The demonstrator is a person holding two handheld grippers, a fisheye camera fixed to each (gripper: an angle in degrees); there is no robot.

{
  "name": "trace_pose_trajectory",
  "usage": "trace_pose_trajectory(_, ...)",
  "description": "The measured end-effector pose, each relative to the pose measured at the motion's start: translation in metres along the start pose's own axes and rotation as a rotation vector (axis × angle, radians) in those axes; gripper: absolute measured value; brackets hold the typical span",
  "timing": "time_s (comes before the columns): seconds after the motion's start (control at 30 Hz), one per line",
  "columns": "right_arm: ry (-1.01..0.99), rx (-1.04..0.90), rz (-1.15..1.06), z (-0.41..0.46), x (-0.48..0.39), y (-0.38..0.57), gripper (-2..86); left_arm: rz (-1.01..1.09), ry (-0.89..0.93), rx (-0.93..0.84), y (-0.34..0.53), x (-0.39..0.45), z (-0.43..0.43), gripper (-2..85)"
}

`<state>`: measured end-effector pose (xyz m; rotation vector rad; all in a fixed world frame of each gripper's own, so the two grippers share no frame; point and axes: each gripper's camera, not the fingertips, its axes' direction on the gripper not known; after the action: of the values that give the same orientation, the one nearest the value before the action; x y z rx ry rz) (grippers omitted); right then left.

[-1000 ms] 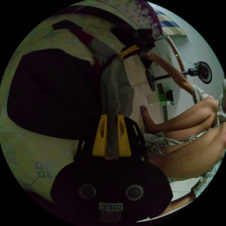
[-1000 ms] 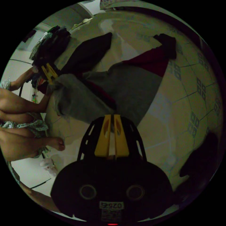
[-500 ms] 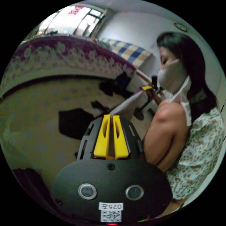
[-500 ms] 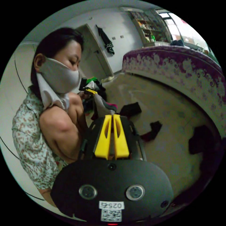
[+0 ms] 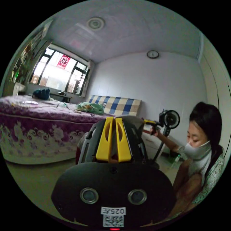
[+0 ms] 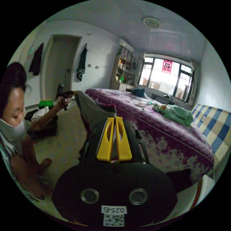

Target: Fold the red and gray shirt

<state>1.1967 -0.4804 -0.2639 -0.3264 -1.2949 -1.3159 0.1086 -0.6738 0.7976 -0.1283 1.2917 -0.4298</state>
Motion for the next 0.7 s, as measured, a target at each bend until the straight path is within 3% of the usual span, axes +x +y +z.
trace_pose_trajectory(0.1, 0.036, -0.024, -0.064, -0.016, -0.01, 0.008, -1.0, 0.121, -0.065, -0.129, 0.015, 0.037, 0.014, -1.6)
trace_pose_trajectory(0.27, -0.009, -0.319, -0.14, 0.042, -0.036, 0.105, -0.9, 0.178, -0.115, -0.413, 0.127, 0.05, 0.049, -1.5)
trace_pose_trajectory(0.47, -0.291, -0.646, 0.038, 0.148, -0.081, 0.308, -0.8, -0.161, -0.071, -0.806, 0.387, 0.026, 0.096, -1.5)
trace_pose_trajectory(0.53, -0.425, -0.782, 0.249, 0.181, -0.093, 0.376, -0.6, -0.264, -0.029, -0.931, 0.483, 0.034, 0.106, -1.5)
trace_pose_trajectory(0.57, -0.447, -0.796, 0.301, 0.186, -0.095, 0.388, -0.6, -0.277, -0.036, -0.956, 0.5, 0.038, 0.107, -1.5)
trace_pose_trajectory(0.6, -0.477, -0.789, 0.371, 0.188, -0.101, 0.403, -0.5, -0.322, -0.027, -0.814, 0.509, 0.044, 0.093, -1.3)
trace_pose_trajectory(0.67, -0.459, -0.774, 0.39, 0.185, -0.114, 0.412, -0.3, -0.414, -0.035, -0.81, 0.511, 0.047, 0.081, -0.9)
trace_pose_trajectory(0.7, -0.45, -0.793, 0.349, 0.182, -0.125, 0.415, 0.1, -0.352, -0.074, -0.834, 0.507, 0.059, 0.073, -0.3)
